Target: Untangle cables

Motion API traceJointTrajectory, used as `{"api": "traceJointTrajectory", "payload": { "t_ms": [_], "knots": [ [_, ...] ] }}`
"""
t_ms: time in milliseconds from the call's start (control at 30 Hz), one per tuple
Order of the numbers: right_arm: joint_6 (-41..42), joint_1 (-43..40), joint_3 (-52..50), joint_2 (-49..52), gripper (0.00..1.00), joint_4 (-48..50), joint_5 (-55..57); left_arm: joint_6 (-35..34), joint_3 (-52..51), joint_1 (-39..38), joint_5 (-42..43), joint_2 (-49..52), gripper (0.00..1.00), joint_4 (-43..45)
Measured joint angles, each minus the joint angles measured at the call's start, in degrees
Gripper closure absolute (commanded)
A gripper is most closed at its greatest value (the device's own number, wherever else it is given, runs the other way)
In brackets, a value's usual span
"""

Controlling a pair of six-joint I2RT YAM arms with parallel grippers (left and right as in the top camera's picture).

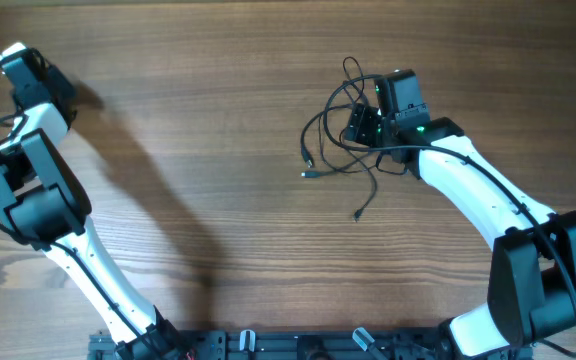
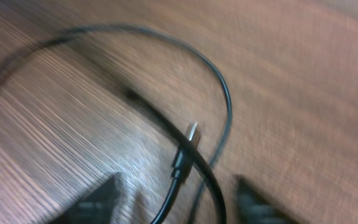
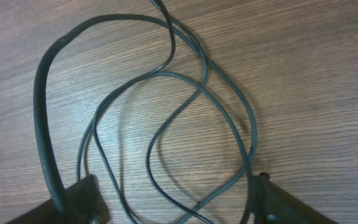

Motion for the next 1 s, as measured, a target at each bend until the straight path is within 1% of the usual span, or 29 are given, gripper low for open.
{"api": "traceJointTrajectory", "payload": {
  "t_ms": [100, 133, 167, 200, 233, 267, 300, 367, 433, 500, 567, 633, 667, 700, 767, 833, 900, 967, 1000],
  "knots": [
    [-1.2, 0.0, 0.0, 0.0, 0.00, 0.2, -2.5, -2.0, 1.1, 0.5, -2.8, -3.9, 0.00, -3.9],
    [-1.6, 0.0, 0.0, 0.0, 0.00, 0.2, -3.3, -2.4, 1.8, 0.4, -3.3, -7.1, 0.00, -7.6],
    [-1.8, 0.0, 0.0, 0.0, 0.00, 0.2, -3.6, -2.7, 2.1, 0.1, -3.4, -12.3, 0.00, -10.4],
    [-1.8, 0.0, 0.0, 0.0, 0.00, 0.2, -4.0, -2.9, 3.1, -0.8, -2.3, -18.1, 0.00, -14.4],
    [-1.9, 0.0, 0.0, -0.3, 0.00, -0.1, -4.2, -3.1, 3.4, -1.6, -0.8, -21.4, 0.00, -17.3],
    [-2.0, 0.0, 0.0, -1.0, 0.00, -0.2, -4.2, -3.1, 3.6, -2.9, 2.0, -25.1, 0.00, -19.6],
    [-2.0, 0.0, -0.1, -3.3, 0.00, -0.2, -4.2, -3.1, 4.2, -5.2, 7.7, -29.4, 0.00, -23.8],
    [-1.7, 0.0, -0.1, -8.6, 0.00, -0.6, -2.9, -3.1, 5.1, -10.0, 17.9, -33.4, 0.00, -29.2],
    [-0.9, 0.0, -0.1, -15.2, 0.00, -2.7, 0.1, -3.1, 5.2, -14.9, 27.9, -33.9, 0.00, -35.8],
    [-0.2, 0.0, -0.1, -23.8, 0.00, -7.2, 5.9, -3.2, 4.7, -19.2, 35.5, -32.7, 0.00, -41.1],
    [0.0, 0.0, 0.0, -29.0, 0.00, -11.5, 10.8, -3.3, 4.5, -24.1, 39.3, -31.9, 0.00, -47.3],
    [0.2, 0.0, 0.0, -32.5, 0.00, -15.0, 13.7, -3.3, 4.4, -29.4, 40.2, -31.7, 0.00, -53.4],
    [0.2, 0.0, 0.0, -33.0, 0.00, -17.4, 14.9, -3.9, 4.3, -32.1, 40.4, -31.4, 0.00, -54.6],
    [0.2, 0.0, 0.0, -32.9, 0.00, -19.1, 15.2, -6.6, 4.2, -36.3, 40.0, -30.8, 0.00, -56.1],
    [0.3, 0.0, 0.0, -32.0, 0.00, -20.4, 14.3, -13.7, 3.2, -41.1, 37.7, -30.1, 0.00, -56.1],
    [0.4, 0.0, 0.0, -30.2, 0.00, -20.9, 9.9, -20.2, 1.6, -46.2, 36.2, -28.6, 0.00, -54.7],
    [0.4, 0.0, -0.1, -29.1, 0.00, -22.5, 7.3, -23.7, 1.0, -50.8, 35.5, -26.7, 0.00, -53.3],
    [4.0, 0.0, -0.1, -29.2, 0.00, -23.8, 7.8, -30.3, 0.9, -54.9, 35.2, -25.5, 0.00, -53.1],
    [9.1, -0.3, -0.1, -29.7, 0.00, -26.0, 9.7, -36.7, 0.9, -56.3, 34.8, -25.3, 0.00, -53.1]
  ]
}}
